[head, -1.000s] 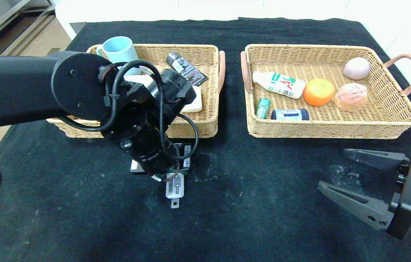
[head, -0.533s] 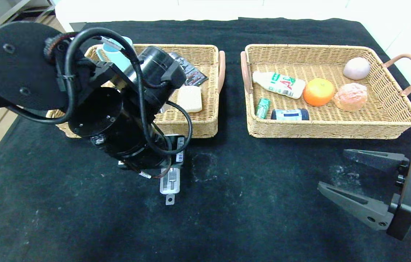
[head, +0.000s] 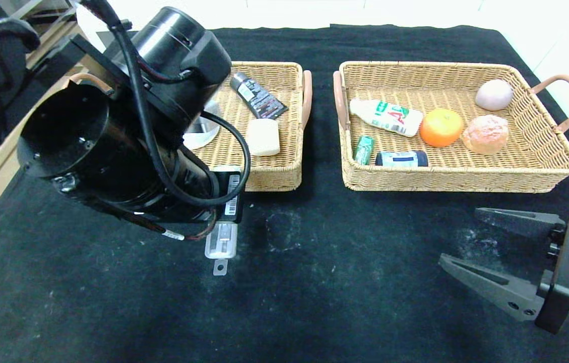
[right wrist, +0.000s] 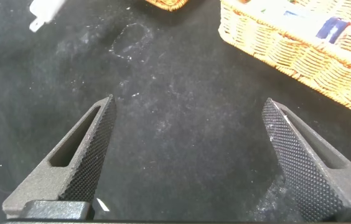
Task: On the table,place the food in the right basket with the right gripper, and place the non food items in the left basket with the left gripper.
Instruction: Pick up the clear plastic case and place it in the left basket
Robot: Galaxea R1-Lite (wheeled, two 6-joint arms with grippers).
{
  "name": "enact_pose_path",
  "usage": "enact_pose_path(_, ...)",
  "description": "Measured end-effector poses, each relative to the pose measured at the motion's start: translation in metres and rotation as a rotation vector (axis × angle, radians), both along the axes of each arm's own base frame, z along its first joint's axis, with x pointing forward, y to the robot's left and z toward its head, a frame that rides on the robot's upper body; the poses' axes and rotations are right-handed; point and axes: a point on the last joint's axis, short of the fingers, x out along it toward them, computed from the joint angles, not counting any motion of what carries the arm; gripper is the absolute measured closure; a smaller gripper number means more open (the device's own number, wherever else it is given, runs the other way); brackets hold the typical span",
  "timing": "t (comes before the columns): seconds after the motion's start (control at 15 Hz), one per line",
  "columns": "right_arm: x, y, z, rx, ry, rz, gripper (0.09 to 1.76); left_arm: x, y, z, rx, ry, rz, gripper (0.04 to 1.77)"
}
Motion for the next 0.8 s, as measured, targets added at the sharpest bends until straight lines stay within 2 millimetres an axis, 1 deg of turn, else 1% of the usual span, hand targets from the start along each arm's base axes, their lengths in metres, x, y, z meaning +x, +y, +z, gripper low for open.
enact_pose_path(0.2,-0.001,0.001,-0.001,-0.001,0.001,0.005,0.14,0.007,0.011,0.01,0.0,-0.044,0.016,1.17)
enact_pose_path(0.4,-0.001,0.001,0.0,0.0,0.0,0.006,0.14,0.019,0.026,0.024,-0.008,-0.103,0.052,1.17)
enact_pose_path(0.8,-0.002,0.001,0.0,0.0,-0.003,0.01,0.14,0.052,0.043,0.04,-0.056,-0.276,0.121,1.17)
